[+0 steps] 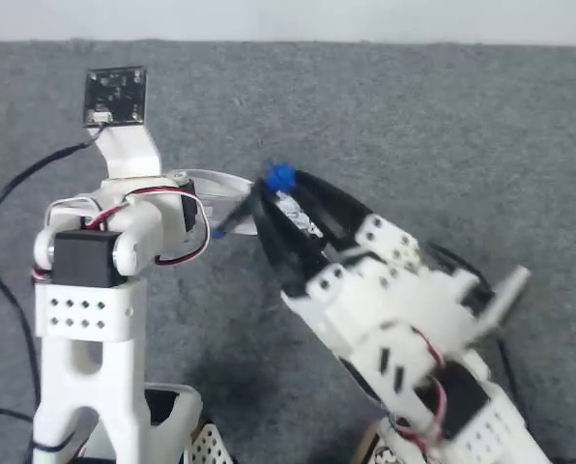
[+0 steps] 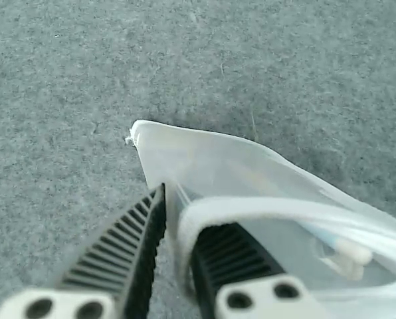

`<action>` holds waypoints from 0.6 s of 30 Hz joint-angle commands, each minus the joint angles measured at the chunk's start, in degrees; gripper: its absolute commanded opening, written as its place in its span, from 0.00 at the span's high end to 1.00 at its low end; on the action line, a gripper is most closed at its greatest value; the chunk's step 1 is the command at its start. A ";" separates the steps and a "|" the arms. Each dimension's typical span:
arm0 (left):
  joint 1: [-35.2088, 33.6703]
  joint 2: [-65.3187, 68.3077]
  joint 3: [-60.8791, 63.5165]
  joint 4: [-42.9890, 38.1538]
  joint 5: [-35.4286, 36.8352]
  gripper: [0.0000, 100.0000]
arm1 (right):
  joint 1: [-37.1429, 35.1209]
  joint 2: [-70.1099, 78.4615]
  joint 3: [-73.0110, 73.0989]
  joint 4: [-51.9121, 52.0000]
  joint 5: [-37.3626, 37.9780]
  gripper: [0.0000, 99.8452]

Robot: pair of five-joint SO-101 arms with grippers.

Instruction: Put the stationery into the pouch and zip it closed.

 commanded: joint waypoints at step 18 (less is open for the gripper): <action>0.18 -0.44 -0.40 -0.79 -0.53 0.99 | 4.26 20.26 4.66 -16.40 3.52 0.99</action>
